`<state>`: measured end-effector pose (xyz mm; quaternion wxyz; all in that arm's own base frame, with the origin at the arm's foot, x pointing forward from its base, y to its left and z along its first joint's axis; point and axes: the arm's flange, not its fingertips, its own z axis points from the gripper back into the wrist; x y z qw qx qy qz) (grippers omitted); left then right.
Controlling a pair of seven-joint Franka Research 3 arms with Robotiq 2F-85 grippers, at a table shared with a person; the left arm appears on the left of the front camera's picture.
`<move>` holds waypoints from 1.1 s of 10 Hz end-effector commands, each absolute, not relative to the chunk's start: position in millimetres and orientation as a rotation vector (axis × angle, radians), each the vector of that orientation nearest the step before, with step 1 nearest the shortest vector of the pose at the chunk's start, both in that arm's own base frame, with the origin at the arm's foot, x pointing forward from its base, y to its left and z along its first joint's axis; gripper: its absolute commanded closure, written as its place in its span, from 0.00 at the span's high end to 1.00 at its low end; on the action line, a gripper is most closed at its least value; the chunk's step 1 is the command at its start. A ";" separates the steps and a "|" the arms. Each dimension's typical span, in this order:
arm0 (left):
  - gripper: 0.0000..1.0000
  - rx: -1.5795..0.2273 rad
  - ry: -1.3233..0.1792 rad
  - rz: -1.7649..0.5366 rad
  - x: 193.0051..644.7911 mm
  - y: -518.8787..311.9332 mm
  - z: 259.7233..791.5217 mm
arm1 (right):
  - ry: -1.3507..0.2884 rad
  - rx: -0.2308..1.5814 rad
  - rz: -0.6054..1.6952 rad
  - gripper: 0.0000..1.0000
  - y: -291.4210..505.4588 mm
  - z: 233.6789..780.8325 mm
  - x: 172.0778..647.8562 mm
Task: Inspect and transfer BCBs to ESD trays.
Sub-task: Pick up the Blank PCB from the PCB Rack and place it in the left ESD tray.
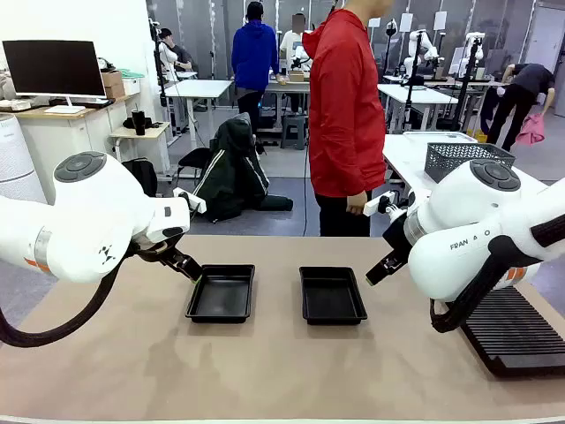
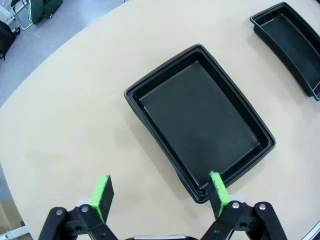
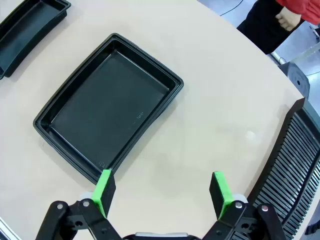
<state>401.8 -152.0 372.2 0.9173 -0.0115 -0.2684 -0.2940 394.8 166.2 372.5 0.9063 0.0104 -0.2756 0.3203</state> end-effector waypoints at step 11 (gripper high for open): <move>1.00 -0.024 -0.552 -0.608 401.3 -153.4 372.2 | -0.569 0.021 0.662 1.00 166.3 372.5 394.8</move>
